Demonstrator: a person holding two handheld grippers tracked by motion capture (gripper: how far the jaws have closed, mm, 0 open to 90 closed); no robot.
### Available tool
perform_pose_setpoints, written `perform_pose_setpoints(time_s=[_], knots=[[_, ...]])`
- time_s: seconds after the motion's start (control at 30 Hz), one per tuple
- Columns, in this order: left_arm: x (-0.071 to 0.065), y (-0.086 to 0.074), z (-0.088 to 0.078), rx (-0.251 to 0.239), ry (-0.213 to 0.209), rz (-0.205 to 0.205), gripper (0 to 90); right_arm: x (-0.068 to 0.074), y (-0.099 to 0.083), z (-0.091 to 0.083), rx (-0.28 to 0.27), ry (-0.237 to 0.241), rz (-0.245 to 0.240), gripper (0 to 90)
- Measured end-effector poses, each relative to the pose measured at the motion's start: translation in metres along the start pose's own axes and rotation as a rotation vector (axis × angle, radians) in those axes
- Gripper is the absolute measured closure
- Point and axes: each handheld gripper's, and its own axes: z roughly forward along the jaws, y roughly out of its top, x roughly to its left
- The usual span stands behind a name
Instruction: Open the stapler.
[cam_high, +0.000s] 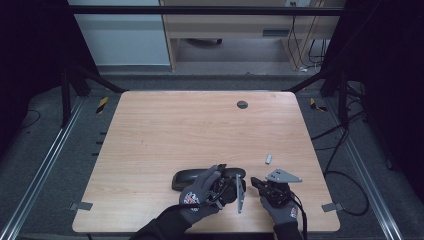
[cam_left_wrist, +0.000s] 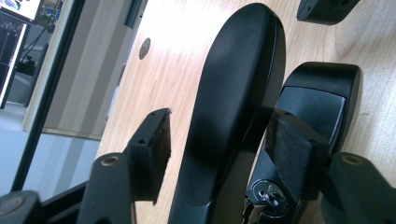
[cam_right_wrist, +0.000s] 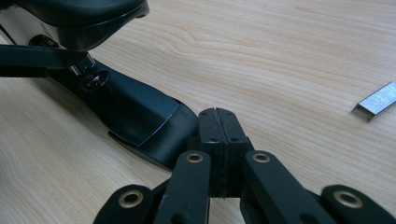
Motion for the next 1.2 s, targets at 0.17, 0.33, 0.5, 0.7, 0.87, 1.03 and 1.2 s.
perform_pose_setpoints(time_s=[0.17,0.33,0.5,0.7,0.87,1.03,1.2], knots=[[-0.001,0.001,0.001,-0.001,0.005,-0.006,46.7,0.001,0.0,0.002,0.003,0.012,0.0,90.0],[-0.003,0.003,-0.001,-0.001,0.003,0.004,50.5,0.004,0.0,0.003,0.003,0.018,-0.002,90.0],[-0.003,0.003,-0.001,-0.002,0.004,0.003,51.0,0.005,0.0,0.006,0.007,0.027,0.0,90.0],[-0.004,0.003,-0.001,-0.001,0.007,0.005,51.6,0.008,0.0,0.01,0.013,0.043,-0.006,90.0],[-0.004,0.004,-0.001,-0.002,0.01,0.007,51.9,0.012,0.001,0.014,0.02,0.057,-0.011,90.0],[-0.005,0.004,-0.001,0.003,0.012,0.015,52.2,0.015,0.0,0.017,0.027,0.064,-0.012,90.0],[-0.005,0.004,-0.001,0.0,0.017,0.013,52.4,0.018,0.001,0.019,0.035,0.077,-0.014,90.0]])
